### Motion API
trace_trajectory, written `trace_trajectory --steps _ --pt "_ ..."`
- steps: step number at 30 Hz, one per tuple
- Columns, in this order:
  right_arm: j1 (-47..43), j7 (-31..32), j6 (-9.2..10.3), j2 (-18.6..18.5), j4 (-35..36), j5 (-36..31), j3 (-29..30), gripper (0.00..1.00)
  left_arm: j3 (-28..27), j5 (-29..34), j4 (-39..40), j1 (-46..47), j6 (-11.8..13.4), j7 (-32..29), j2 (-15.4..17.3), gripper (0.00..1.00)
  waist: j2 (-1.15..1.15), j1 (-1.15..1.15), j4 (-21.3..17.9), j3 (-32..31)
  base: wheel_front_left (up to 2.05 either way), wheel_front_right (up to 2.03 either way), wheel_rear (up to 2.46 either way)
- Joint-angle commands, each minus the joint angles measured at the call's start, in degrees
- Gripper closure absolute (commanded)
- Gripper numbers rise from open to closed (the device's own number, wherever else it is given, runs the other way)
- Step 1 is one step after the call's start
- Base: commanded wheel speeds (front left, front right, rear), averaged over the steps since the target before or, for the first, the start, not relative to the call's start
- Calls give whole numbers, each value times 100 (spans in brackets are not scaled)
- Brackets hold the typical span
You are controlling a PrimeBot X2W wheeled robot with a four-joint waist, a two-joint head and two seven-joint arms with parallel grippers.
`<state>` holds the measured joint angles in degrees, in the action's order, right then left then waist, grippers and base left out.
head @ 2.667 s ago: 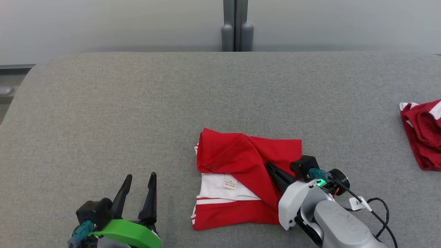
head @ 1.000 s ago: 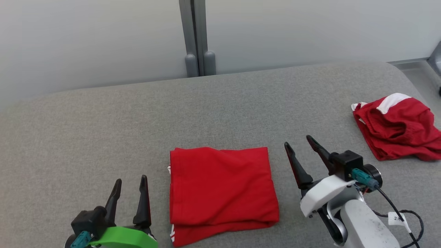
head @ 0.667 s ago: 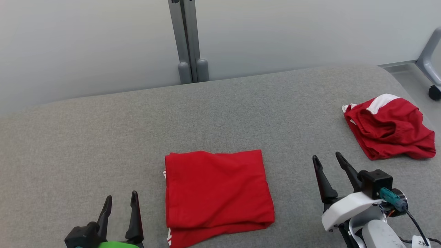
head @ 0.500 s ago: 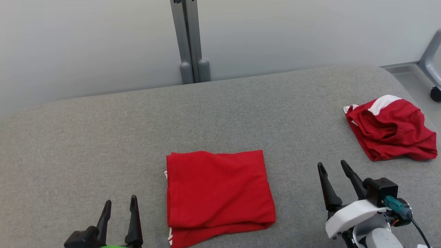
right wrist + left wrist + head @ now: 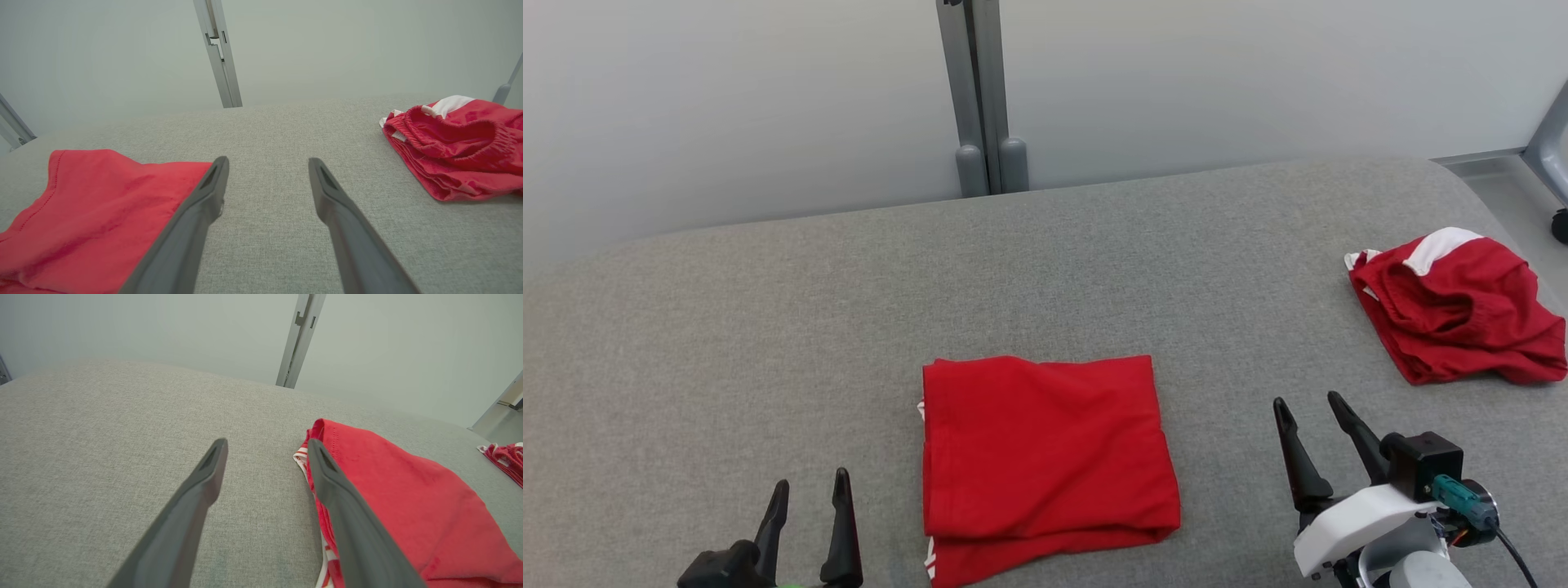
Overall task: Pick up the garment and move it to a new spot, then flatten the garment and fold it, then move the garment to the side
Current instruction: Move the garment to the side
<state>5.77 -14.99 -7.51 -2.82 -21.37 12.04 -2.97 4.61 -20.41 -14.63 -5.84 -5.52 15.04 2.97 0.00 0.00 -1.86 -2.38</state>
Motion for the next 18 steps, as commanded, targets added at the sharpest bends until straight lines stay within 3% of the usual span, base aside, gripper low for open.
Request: trace_trajectory --steps 1,13,18 --pt "-28 -26 6 -17 5 -18 14 0 -22 60 -5 18 -18 16 -2 0 0 0 5 5 0 0 0" --pt "406 -26 6 -18 -4 -294 -24 0 10 28 42 122 -25 16 -5 0 0 0 51 71 0 0 0" --pt "882 179 6 -17 -329 -492 -144 0 59 -10 51 176 2 16 -5 0 0 0 126 118 0 0 0"
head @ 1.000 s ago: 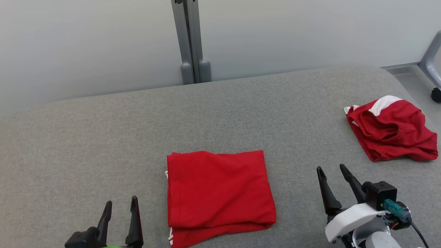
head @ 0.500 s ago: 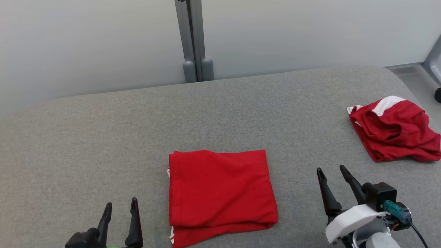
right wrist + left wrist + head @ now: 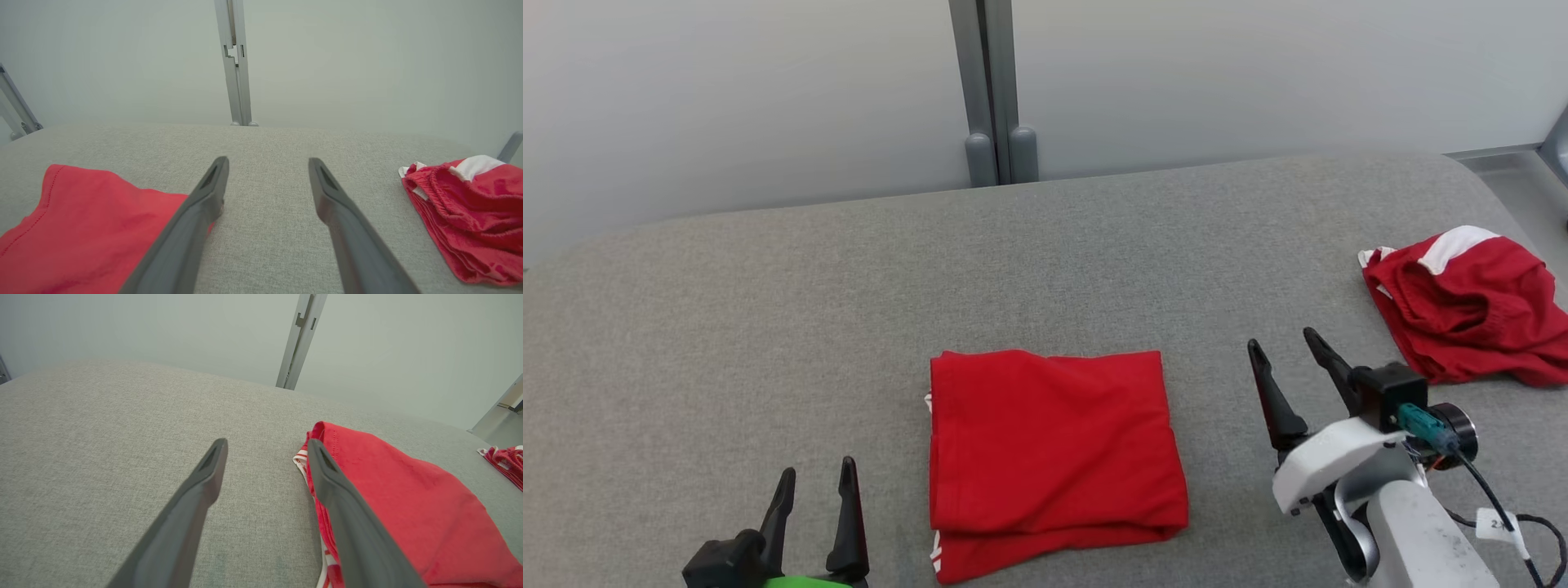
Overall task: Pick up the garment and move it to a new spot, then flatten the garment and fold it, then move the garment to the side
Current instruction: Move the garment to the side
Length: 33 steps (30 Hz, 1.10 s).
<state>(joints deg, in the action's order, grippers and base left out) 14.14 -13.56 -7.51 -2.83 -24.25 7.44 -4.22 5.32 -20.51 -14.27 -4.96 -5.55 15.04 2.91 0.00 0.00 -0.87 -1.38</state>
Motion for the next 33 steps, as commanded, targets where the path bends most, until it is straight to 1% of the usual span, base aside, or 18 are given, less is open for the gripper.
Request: trace_trajectory --steps 1,6,16,22,25,26,27,28,29,30,31,32,33 --pt "128 114 6 -17 -109 -26 -58 0 5 -12 15 106 4 17 3 0 0 0 53 31 0 0 0" --pt "444 680 6 -18 -631 268 -402 0 70 -74 22 164 27 17 3 0 0 0 238 125 0 0 0" --pt "940 1606 6 -18 -1607 866 -1105 0 71 -184 48 311 55 17 4 0 0 0 621 422 0 0 0" --pt "1180 2155 6 -18 -2050 1176 -1515 0 58 -236 58 382 70 17 3 0 0 0 728 540 0 0 0" --pt "1252 2310 6 -16 -2197 1251 -1655 0 66 -253 58 407 85 17 3 0 0 0 740 572 0 0 0" --pt "1276 2353 6 -10 -2239 1274 -1699 48 70 -260 58 412 90 17 3 0 0 0 739 580 0 0 0" --pt "1298 2360 6 -8 -2258 1302 -1731 53 71 -268 60 420 95 17 3 0 0 0 735 587 0 0 0" --pt "1324 2361 5 -5 -2277 1321 -1766 70 76 -280 61 429 96 17 3 0 0 0 726 594 0 0 0" --pt "1350 2358 5 -3 -2289 1350 -1793 78 81 -277 64 437 97 17 3 0 0 0 717 599 0 0 0" --pt "1389 2326 5 -1 -2292 1364 -1831 90 90 -282 68 445 93 17 3 0 0 0 701 607 0 0 0" --pt "1429 2285 5 0 -2283 1375 -1856 100 94 -291 75 452 92 17 3 0 0 0 679 614 0 0 0" --pt "1477 2238 5 -4 -2274 1373 -1870 100 109 -290 86 458 90 17 4 0 0 0 649 621 0 0 0" --pt "1710 2035 8 -33 -2293 1181 -1811 100 178 -233 163 452 77 17 3 0 0 0 461 658 0 0 0"
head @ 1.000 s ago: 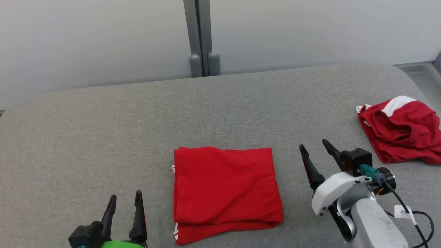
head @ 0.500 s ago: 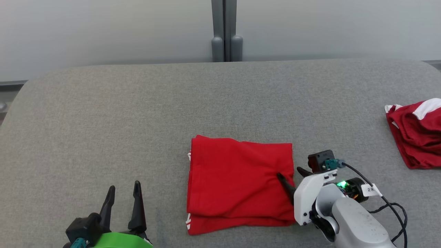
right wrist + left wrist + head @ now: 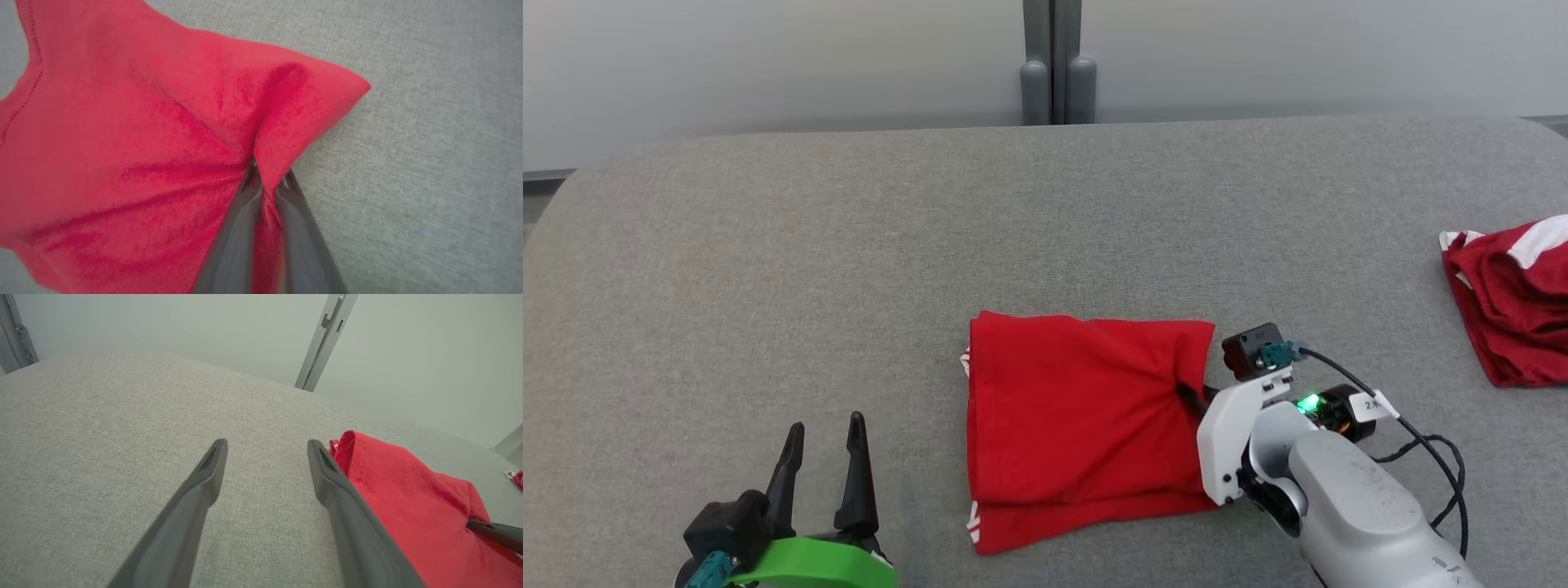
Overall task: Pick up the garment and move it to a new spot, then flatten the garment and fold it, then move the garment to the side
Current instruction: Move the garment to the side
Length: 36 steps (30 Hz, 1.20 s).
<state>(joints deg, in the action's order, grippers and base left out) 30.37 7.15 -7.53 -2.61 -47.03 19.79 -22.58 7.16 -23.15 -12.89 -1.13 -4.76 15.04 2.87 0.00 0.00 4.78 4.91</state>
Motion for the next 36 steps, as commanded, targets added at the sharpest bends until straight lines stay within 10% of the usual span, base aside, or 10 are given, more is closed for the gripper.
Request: trace_trajectory --steps 1,23,36 --pt "137 -83 10 -52 -33 -120 61 100 15 41 38 74 -2 17 7 0 0 0 -162 42 0 0 0" --pt "861 -188 10 -374 398 -1091 937 100 122 612 179 688 -187 17 115 0 0 0 -2960 1017 0 0 0" --pt "1068 -362 10 -211 474 -1188 1055 100 310 672 27 887 -239 17 300 0 0 0 -3383 1208 0 0 0"
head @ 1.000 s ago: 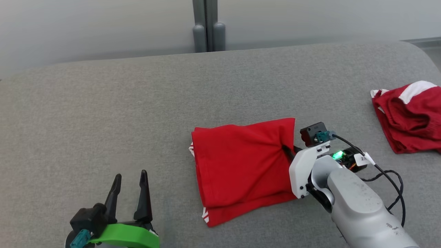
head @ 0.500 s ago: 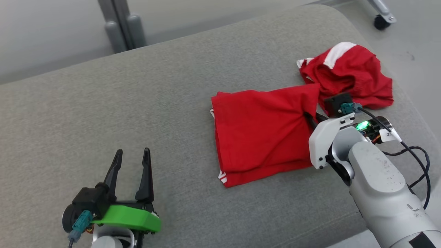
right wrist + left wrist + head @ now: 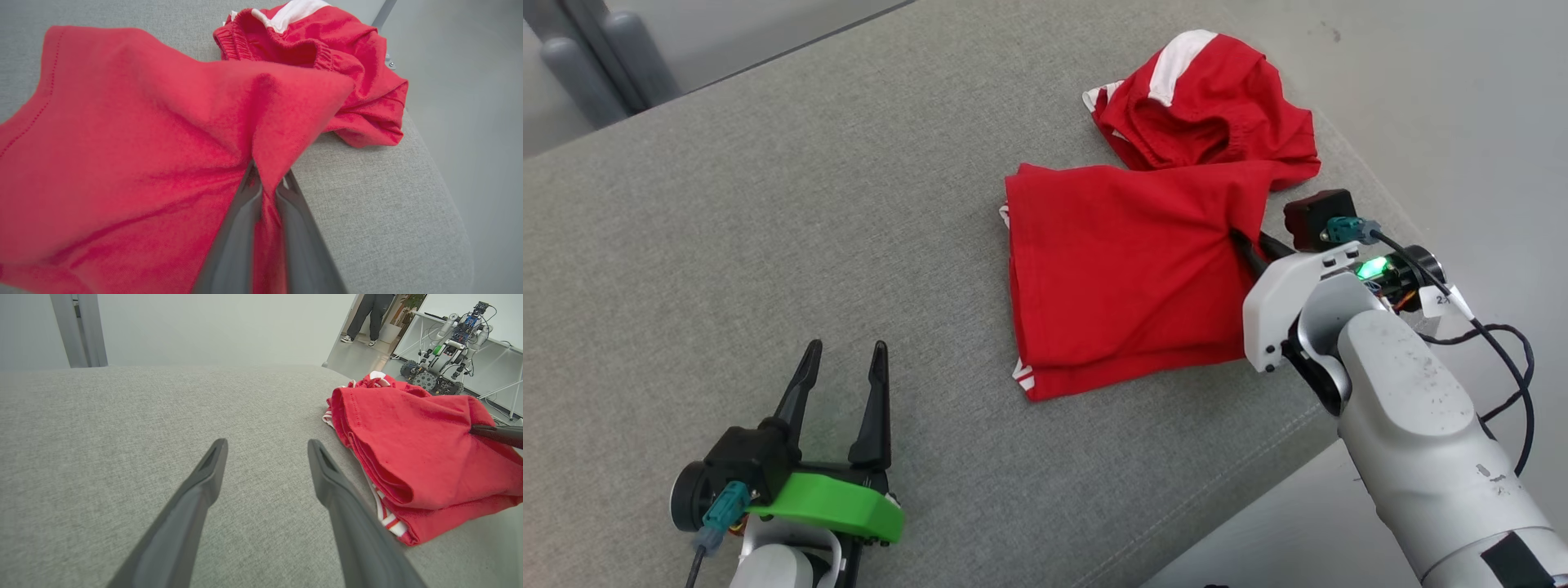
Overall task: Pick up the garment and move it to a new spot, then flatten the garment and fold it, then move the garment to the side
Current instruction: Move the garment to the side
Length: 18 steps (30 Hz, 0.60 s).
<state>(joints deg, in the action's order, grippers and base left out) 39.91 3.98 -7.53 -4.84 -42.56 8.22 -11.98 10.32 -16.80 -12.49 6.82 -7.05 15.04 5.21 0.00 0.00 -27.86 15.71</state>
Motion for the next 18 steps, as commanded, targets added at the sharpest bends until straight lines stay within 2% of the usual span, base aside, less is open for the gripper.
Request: trace_trajectory --steps 1,11,18 --pt "157 -42 10 -2 31 -65 -29 100 -5 26 -20 92 -12 17 67 0 0 0 -97 121 0 0 0" --pt "952 159 10 -328 60 -300 -165 100 14 -18 -30 101 -23 17 11 0 0 0 327 97 0 0 0" --pt "1591 497 10 -1111 -78 -398 -274 100 57 -20 -57 140 -33 17 -39 0 0 0 751 199 0 0 0"
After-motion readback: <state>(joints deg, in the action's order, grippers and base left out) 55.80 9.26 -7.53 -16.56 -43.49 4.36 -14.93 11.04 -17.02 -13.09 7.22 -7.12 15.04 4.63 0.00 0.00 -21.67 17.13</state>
